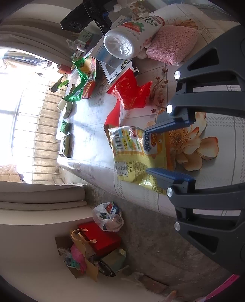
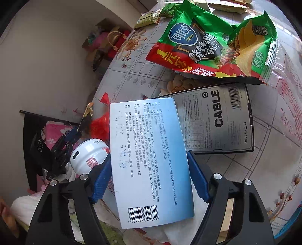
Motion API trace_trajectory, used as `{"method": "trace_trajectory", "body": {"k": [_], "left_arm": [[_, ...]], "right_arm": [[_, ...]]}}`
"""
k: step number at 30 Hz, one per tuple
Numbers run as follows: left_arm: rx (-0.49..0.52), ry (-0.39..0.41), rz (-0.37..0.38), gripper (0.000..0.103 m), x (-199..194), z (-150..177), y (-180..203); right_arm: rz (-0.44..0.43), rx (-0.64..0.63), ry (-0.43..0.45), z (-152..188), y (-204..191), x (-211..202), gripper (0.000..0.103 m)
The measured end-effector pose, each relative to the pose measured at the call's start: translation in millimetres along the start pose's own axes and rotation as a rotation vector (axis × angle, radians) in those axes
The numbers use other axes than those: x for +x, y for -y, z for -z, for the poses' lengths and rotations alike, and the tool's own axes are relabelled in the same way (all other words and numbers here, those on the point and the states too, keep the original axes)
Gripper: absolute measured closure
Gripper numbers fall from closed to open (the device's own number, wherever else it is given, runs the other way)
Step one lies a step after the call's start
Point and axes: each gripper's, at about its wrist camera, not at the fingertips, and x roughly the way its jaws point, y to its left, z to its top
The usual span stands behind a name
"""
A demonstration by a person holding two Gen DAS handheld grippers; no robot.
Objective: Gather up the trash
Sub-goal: 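Grasp the yellow snack bag with the left tool while the right tool grasps the white card, then carry both items to the blue basket and open both tools to drop them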
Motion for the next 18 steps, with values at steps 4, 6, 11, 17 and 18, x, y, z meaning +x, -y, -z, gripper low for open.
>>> {"method": "trace_trajectory", "body": {"k": [4,6,11,17,18], "left_arm": [[-0.012,0.023,-0.009,0.068,-11,-4,-3],[-0.017,0.038,-0.015,0.068,-19,-7,-4],[-0.033,0.096,-0.006,0.068,-47,-19,-1],[-0.016,0.209,0.077,0.068,-93,-47,26],[-0.004,0.23,0.102,0.068,-102,-53,36]], "right_arm": [[-0.017,0.018,0.059,5,1,-13,0.031],[-0.028,0.026,0.098,9,1,-23,0.031],[-0.079,0.045,0.231,24,-2,-63,0.031],[-0.136,0.074,0.437,73,-7,-133,0.031],[-0.137,0.082,0.474,87,-5,-146,0.031]]}}
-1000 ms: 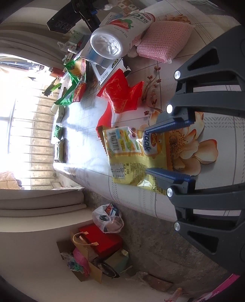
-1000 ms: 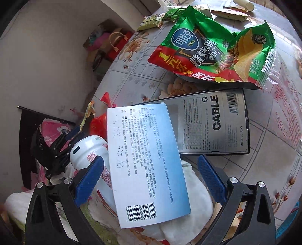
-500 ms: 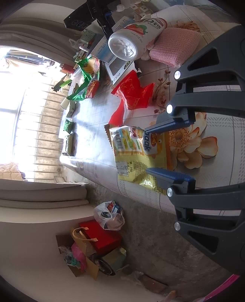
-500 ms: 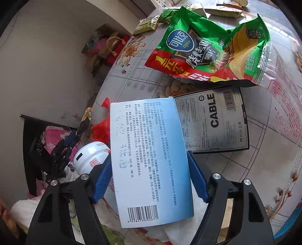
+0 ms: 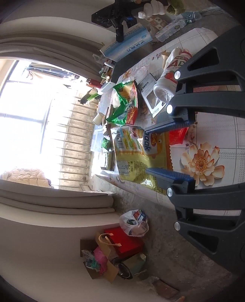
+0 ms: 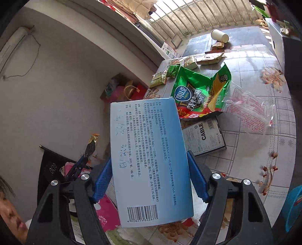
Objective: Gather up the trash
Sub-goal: 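Carry both items to the blue basket and open both tools to drop them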
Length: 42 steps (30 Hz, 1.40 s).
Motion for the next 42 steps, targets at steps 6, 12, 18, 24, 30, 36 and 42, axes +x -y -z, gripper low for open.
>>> {"method": "trace_trajectory", "body": {"k": [6,12,18,24,30,36,42], "left_arm": [[0.104,0.085,0.241,0.068,-19,-38,91],[0.227,-0.055,0.568,0.068,16,-46,225],[0.32,-0.485,0.803,0.068,101,1,393],[0.442,-0.834,0.756,0.068,177,96,539],[0.569,-0.932,0.659,0.068,237,173,628],[0.614,-0.952,0.592,0.053,292,212,681],[0.551,-0.924,0.632,0.049,295,208,680]], "right_arm": [[0.051,0.132,0.24,67,27,-118,0.031],[0.14,0.444,0.465,176,103,-220,0.031],[0.119,0.824,0.586,278,208,-254,0.031],[0.07,1.07,0.642,328,313,-236,0.031],[0.018,1.261,0.681,341,417,-221,0.03],[0.031,1.377,0.705,334,510,-208,0.013],[0.056,1.414,0.702,345,529,-192,0.013]]}}
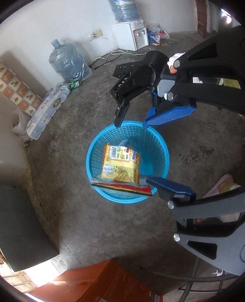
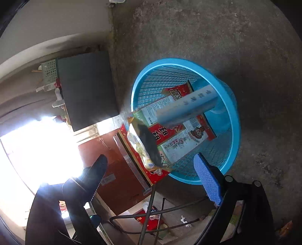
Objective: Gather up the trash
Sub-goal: 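Carry both items to the blue basket and open both tools to drop them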
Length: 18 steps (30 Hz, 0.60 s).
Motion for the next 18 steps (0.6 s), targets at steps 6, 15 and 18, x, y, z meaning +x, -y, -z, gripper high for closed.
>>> {"method": "trace_trajectory", "body": {"k": [6,15,18], "left_arm": [[0.029,0.088,0.01,0.049,-47,8,5],[0.085,0.23,0.068,0.044,-152,51,16],[0.108,0.308,0.077,0.042,-198,85,12]], "right_arm": [[0.012,-0.045,0.031,14,-1,-23,0.013],[0.026,-0.224,0.1,61,-45,-92,0.013],[0.012,-0.339,0.118,91,-68,-121,0.013]]}}
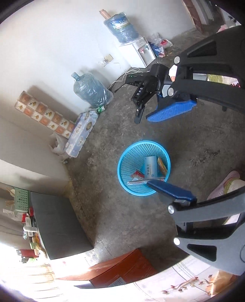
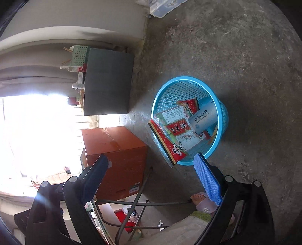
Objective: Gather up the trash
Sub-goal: 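Carry both items to the blue basket and open both tools to drop them, then return to the table and grasp the white AD milk bottle with the right tool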
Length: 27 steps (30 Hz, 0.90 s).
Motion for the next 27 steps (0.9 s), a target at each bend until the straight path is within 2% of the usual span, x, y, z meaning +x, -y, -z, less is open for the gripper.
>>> {"method": "trace_trajectory", "body": {"k": [5,9,14,19,22,27], "left_arm": [[0.028,0.131,-0.028,0.037,-92,52,-6],[0.0,0.239,-0.074,0.033,-161,105,-27],[-0.089,0.345,-0.178,0.03,-230,170,-66],[-0.213,0.411,-0.271,0.03,-281,234,-117],[-0.266,0.42,-0.331,0.03,-302,271,-143],[-0.366,0.416,-0.357,0.03,-314,315,-180]], "right_arm": [[0.02,-0.285,0.057,46,-63,-54,0.013],[0.052,-0.56,0.063,93,-127,-76,0.013],[-0.009,-0.879,0.021,167,-205,-81,0.011],[-0.126,-1.138,-0.105,251,-269,-51,0.008],[-0.197,-1.278,-0.227,310,-296,-16,0.007],[-0.23,-1.474,-0.432,413,-326,52,0.007]]}}
